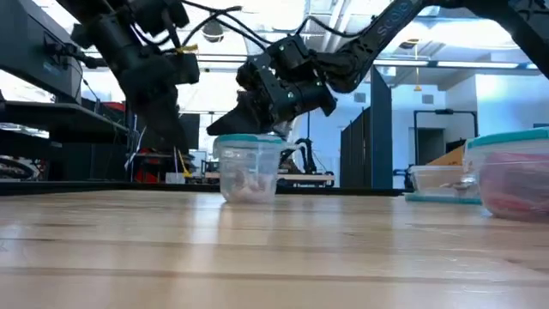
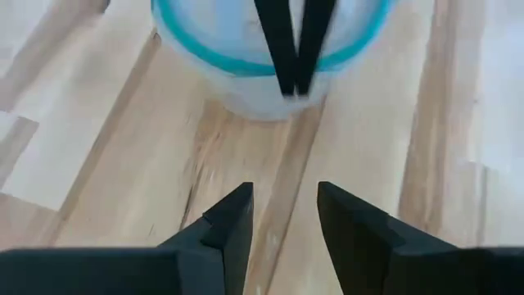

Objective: Sort candy
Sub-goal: Close the small round transparent bin

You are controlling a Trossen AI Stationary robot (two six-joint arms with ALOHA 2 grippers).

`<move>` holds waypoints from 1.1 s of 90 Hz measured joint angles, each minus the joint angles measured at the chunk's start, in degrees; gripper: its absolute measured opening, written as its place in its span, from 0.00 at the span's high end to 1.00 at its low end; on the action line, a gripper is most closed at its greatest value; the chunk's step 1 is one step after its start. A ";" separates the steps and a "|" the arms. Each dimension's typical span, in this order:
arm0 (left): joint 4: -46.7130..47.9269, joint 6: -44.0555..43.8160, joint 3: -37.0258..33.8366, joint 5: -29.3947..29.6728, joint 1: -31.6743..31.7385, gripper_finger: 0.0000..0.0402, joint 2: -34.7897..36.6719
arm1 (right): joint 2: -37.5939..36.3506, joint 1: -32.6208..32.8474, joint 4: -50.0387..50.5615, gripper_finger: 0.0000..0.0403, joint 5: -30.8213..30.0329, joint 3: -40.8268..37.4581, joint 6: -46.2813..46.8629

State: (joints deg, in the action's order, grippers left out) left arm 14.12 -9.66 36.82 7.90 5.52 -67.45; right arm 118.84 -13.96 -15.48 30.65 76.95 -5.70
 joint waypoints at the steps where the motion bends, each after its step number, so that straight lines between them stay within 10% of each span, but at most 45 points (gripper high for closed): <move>1: 0.16 0.03 0.00 0.00 0.00 0.69 0.30 | -0.32 0.04 0.38 1.00 -0.14 0.00 -0.03; 99: -3.11 4.52 -0.07 -0.04 -0.02 0.69 5.63 | -17.26 5.62 27.29 1.00 -13.23 0.26 0.40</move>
State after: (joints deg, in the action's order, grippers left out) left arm 11.00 -5.15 36.75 7.86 5.50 -61.82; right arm 101.58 -8.34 11.82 17.43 77.21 -5.30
